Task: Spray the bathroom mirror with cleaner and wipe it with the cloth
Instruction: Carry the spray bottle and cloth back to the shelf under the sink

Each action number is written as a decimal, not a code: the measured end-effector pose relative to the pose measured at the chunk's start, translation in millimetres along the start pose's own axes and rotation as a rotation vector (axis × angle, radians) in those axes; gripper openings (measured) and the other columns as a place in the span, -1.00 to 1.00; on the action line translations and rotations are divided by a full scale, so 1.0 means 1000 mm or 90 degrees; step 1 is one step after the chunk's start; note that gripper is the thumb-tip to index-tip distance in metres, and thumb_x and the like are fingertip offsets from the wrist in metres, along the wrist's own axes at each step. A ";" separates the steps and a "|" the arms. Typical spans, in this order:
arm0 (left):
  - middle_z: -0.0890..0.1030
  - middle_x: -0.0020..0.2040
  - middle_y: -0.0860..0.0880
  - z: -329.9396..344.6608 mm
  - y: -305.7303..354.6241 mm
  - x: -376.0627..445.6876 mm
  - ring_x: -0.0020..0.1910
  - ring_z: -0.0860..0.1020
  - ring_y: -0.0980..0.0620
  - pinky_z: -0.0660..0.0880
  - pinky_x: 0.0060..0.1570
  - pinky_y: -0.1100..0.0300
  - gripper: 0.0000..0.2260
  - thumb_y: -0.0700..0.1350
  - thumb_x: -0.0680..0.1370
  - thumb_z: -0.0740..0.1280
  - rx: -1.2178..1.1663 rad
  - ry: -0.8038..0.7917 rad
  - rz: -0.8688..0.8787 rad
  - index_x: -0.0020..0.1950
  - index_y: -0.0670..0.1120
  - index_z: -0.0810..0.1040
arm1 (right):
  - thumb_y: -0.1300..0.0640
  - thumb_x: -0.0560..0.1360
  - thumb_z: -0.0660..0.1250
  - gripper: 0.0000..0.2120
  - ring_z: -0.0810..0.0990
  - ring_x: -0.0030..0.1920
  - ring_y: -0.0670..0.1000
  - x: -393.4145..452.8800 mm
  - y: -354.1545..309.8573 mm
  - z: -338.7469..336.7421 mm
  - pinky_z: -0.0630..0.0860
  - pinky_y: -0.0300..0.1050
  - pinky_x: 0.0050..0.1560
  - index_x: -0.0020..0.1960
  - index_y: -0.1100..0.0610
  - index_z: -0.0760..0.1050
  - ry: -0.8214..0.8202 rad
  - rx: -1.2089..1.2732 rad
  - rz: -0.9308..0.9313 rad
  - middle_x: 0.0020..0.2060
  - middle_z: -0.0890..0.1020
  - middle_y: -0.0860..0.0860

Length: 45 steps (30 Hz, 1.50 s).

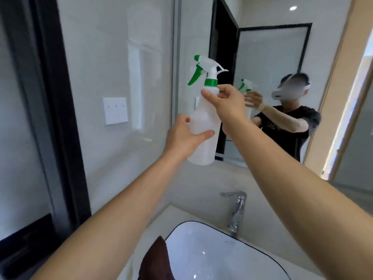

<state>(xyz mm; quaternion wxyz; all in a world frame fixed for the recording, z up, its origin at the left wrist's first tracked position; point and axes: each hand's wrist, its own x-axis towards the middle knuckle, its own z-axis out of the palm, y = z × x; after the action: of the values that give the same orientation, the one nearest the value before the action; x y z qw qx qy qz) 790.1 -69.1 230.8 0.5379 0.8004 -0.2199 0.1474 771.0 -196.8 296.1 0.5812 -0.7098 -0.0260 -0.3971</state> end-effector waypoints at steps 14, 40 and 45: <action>0.63 0.06 0.05 -0.152 -0.021 -0.142 -0.02 0.64 0.06 0.63 -0.01 0.00 -0.51 0.11 0.37 0.56 0.041 0.258 -0.043 0.20 0.01 0.47 | -0.12 0.68 0.03 -0.60 0.67 0.00 0.06 -0.138 -0.017 0.114 0.58 -0.06 0.02 0.07 0.07 0.57 -0.301 0.239 0.254 -0.07 0.72 0.02; 0.53 0.27 0.03 -0.160 -0.196 -0.445 0.16 0.52 0.15 0.46 -0.03 0.26 -0.69 0.07 0.72 0.03 -0.184 0.381 -0.399 0.42 0.07 0.35 | -0.23 0.62 0.12 -0.57 0.69 0.06 0.07 -0.488 0.099 0.180 0.58 0.08 0.18 0.00 -0.01 0.67 -0.587 0.258 0.577 -0.07 0.74 -0.01; 0.53 0.11 0.05 -0.117 -0.294 -0.492 0.02 0.54 0.10 0.48 -0.15 0.21 -0.73 0.18 0.67 0.09 -0.123 0.474 -0.482 0.22 0.04 0.36 | -0.19 0.66 0.04 -0.57 0.67 0.11 0.03 -0.557 0.195 0.189 0.59 0.00 0.14 0.19 0.02 0.58 -0.623 0.289 0.630 0.04 0.72 -0.01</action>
<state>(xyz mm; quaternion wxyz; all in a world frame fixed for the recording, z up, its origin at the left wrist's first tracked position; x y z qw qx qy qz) 517.4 229.8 -191.2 0.6661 0.6642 0.2769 0.1960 589.0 136.8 -193.3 0.7473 -0.5967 -0.0408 0.2896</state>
